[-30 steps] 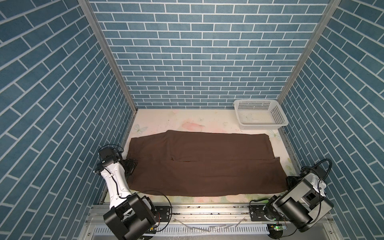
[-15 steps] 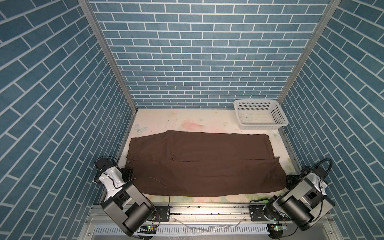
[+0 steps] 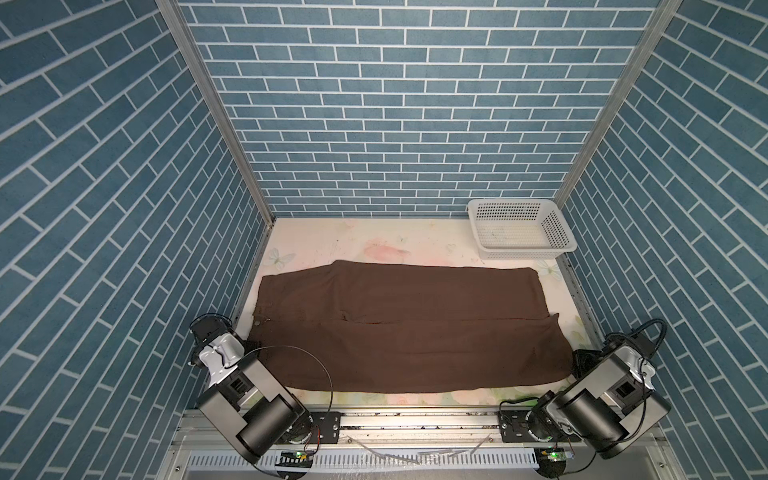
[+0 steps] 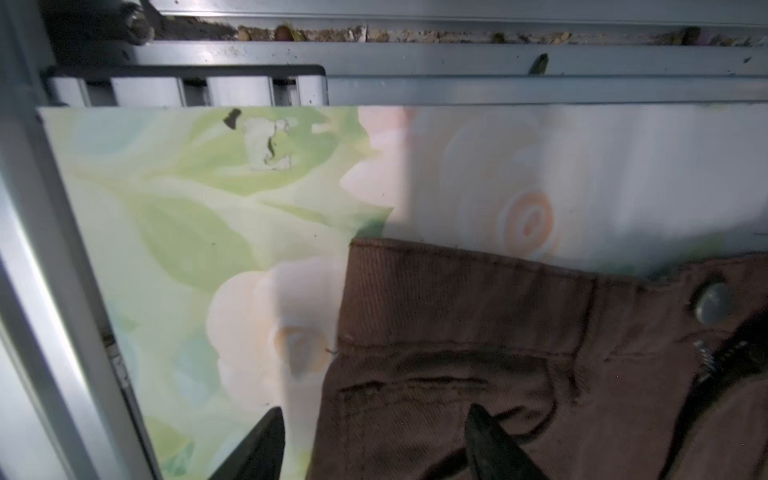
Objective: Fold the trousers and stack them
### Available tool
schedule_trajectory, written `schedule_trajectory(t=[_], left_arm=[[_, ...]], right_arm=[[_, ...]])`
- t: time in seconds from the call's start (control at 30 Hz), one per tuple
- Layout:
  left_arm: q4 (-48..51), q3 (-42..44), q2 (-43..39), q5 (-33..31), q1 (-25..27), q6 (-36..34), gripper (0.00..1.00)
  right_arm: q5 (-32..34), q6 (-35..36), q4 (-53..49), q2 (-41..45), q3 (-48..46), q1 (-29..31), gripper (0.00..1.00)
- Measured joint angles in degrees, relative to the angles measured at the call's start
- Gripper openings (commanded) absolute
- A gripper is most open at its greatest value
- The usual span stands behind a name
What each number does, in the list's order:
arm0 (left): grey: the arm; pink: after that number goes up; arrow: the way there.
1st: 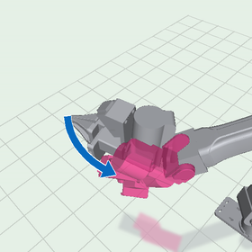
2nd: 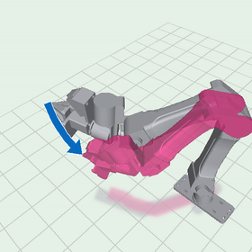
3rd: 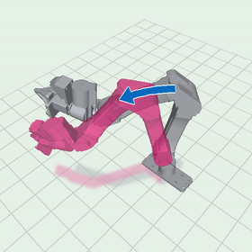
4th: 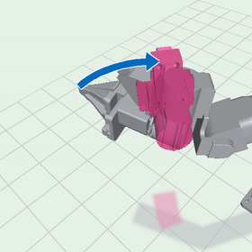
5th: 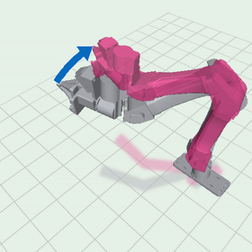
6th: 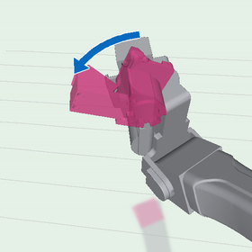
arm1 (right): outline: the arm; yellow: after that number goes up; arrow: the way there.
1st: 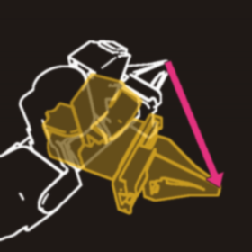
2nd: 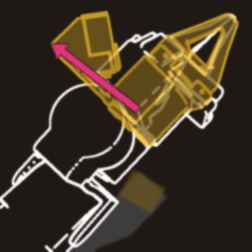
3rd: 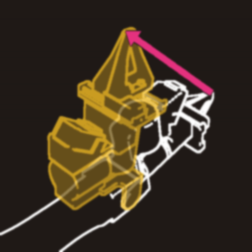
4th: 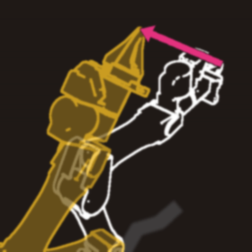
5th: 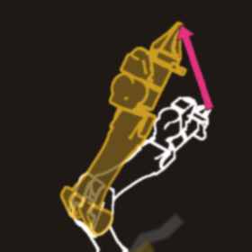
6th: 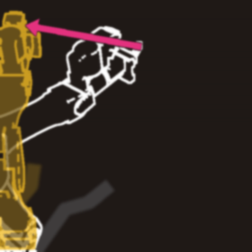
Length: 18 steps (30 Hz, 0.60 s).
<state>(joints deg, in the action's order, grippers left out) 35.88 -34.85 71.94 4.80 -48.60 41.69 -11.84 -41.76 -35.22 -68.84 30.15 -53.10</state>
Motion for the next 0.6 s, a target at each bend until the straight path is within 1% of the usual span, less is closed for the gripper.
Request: schedule_trajectory(t=[0.07, 0.13, 0.17, 0.27, 0.37, 0.47, 0.6], left_arm=[[-1.2, 0.4, 1.5, 0.5, 0.0, 0.6, 0.38], [-1.9, 0.3, 2.6, 1.1, 0.0, 0.7, 0.1], [-2.3, 0.3, 2.8, 1.3, 0.0, 0.9, 0.01], [-2.1, -0.2, 2.8, 1.9, 0.0, 1.2, 0.0], [0.5, -2.2, 2.6, 2.6, 0.0, 1.4, 0.0], [5.2, -8.3, 1.1, 3.2, 0.0, 1.3, 0.0], [10.2, -17.9, -1.2, 3.7, 0.0, 0.9, 0.0]], right_arm=[[-0.1, 0.0, 0.0, 0.0, 0.0, 0.0, 0.0], [-0.2, 0.0, 0.0, 0.0, 0.0, -0.1, 0.0], [-0.2, 0.0, 0.0, 0.0, 0.0, -0.2, 0.0], [-0.4, 0.0, 0.0, 0.0, 0.0, -0.5, 0.0], [-0.6, -0.4, 0.0, 0.3, 0.0, -0.8, 0.0], [-2.2, -2.2, 0.2, 0.9, 0.0, -1.1, 0.0], [-6.5, -7.0, 1.2, 3.9, 0.0, -1.1, 0.0]])
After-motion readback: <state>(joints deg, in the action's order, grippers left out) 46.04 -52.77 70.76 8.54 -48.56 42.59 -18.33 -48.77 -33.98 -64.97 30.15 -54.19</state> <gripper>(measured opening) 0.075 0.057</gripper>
